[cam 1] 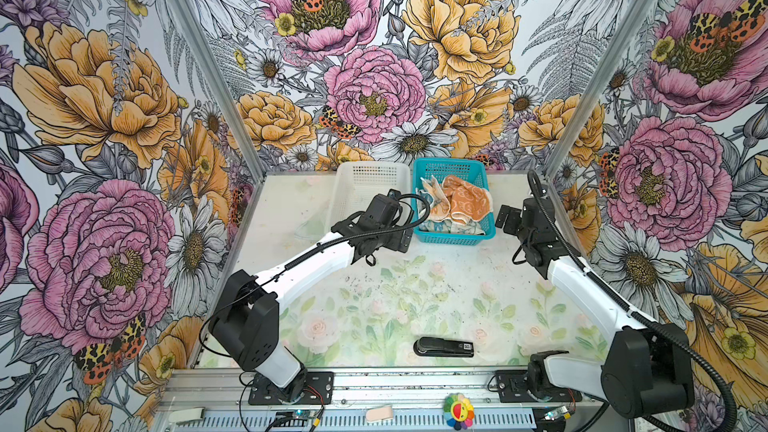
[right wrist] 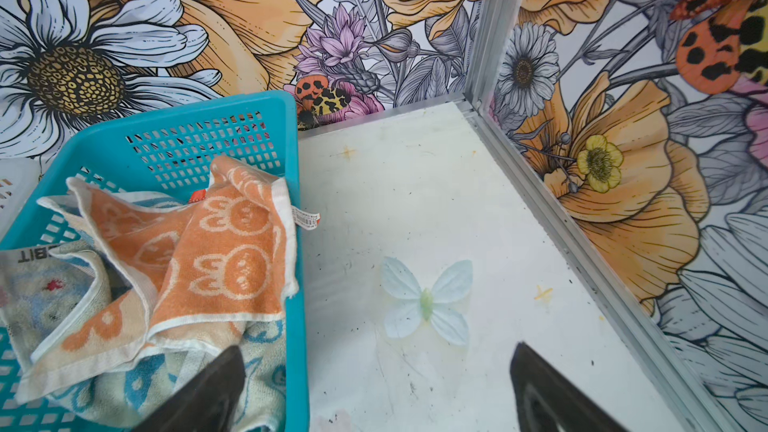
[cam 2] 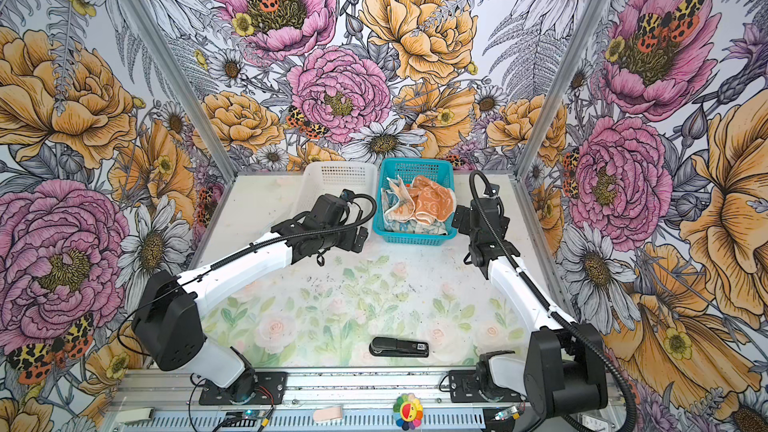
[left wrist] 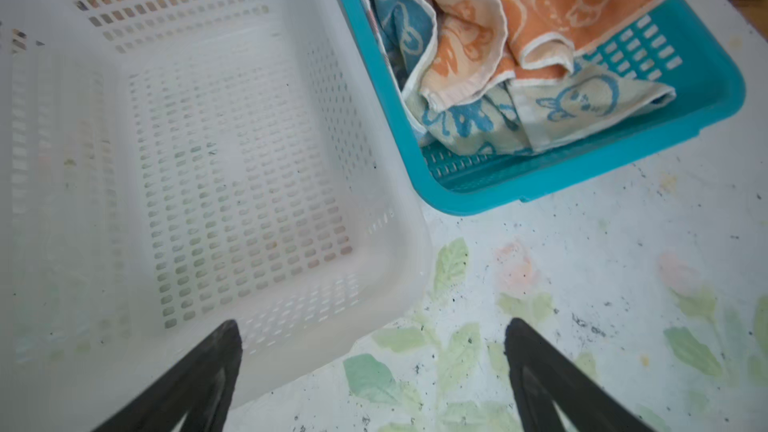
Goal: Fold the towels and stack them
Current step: 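Grasp the white basket rim with the left gripper while the right arm approaches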
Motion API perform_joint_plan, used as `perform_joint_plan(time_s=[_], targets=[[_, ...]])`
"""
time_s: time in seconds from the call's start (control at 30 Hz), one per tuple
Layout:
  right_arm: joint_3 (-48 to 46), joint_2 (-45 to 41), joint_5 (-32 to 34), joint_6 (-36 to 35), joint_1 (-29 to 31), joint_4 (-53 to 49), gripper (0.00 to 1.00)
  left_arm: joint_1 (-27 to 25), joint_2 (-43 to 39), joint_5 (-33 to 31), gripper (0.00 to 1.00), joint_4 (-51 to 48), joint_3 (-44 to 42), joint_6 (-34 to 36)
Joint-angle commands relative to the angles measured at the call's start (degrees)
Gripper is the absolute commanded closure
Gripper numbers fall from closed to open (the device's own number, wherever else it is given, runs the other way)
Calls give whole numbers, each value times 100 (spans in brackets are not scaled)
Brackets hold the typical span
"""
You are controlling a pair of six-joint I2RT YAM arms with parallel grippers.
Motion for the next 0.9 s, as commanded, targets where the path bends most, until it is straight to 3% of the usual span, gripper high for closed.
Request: perform_joint_plan(time_s=[0.0,0.2,0.5,0.87], targets=[[281,165,-373,187,40,-261,0,-90,99,429,1,-314,202,305],[384,309,-476,198,31,-359,1,-91,621,59,1,-1051,571,667],[390,469,-769,291,22,-359,1,151,720,-656,2,-1146,474,731],[359,357,-995,434,31,-359,0,636,1091,-757,19,-1153,651,475]])
